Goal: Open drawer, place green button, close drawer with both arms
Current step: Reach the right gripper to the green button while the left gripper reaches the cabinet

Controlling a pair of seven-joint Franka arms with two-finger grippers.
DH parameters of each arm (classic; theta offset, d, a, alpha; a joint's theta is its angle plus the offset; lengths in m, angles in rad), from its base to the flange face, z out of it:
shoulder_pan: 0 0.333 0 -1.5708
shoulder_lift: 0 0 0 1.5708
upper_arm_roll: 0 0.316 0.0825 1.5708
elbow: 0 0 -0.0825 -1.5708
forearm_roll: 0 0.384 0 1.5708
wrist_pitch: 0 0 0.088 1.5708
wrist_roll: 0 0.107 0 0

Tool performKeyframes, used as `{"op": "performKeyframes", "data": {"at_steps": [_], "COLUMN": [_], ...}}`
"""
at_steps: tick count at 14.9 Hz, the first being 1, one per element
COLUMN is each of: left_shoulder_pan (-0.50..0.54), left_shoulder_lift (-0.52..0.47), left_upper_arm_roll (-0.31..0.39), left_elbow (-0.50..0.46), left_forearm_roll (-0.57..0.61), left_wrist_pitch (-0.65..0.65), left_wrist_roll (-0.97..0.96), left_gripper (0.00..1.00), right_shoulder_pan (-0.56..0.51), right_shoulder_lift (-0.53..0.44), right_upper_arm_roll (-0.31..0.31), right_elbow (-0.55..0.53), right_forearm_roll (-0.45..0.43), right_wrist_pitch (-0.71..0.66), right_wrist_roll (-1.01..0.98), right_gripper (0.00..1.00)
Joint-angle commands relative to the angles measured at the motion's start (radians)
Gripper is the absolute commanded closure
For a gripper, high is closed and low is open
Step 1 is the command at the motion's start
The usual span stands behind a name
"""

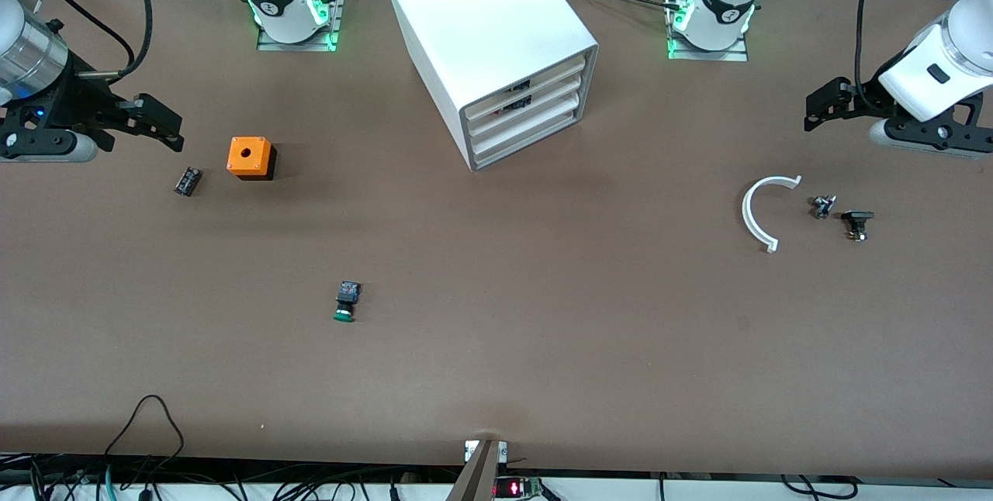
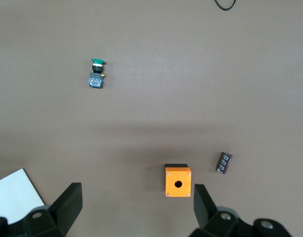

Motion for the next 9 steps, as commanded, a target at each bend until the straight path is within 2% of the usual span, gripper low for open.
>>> {"op": "performKeyframes", "data": {"at_steps": [1, 7, 9], "left_shoulder_pan": [-0.009, -0.009, -0.009], "left_shoulder_lift": [0.001, 0.001, 0.003], "left_upper_arm_roll": [0.003, 0.003, 0.003], "left_elbow": [0.022, 0.022, 0.022], "left_forearm_roll": [0.024, 0.024, 0.024], "left_wrist_pitch": [-0.024, -0.024, -0.024], "left_wrist_roll": [-0.012, -0.012, -0.010], "left_gripper": [0.00, 0.00, 0.00], "right_shoulder_pan": [-0.009, -0.006, 0.021], "right_shoulder_lift": [-0.004, 0.022, 0.036], "right_upper_arm_roll": [0.013, 0.011, 0.015], "right_elbow": [0.006, -0.020, -0.030], "right_forearm_roll": [0.010, 0.020, 0.014], "right_wrist_pitch": [0.003, -0.015, 0.019], "right_wrist_roll": [-0.003, -0.012, 0.001], "right_gripper": [0.00, 0.00, 0.00]}}
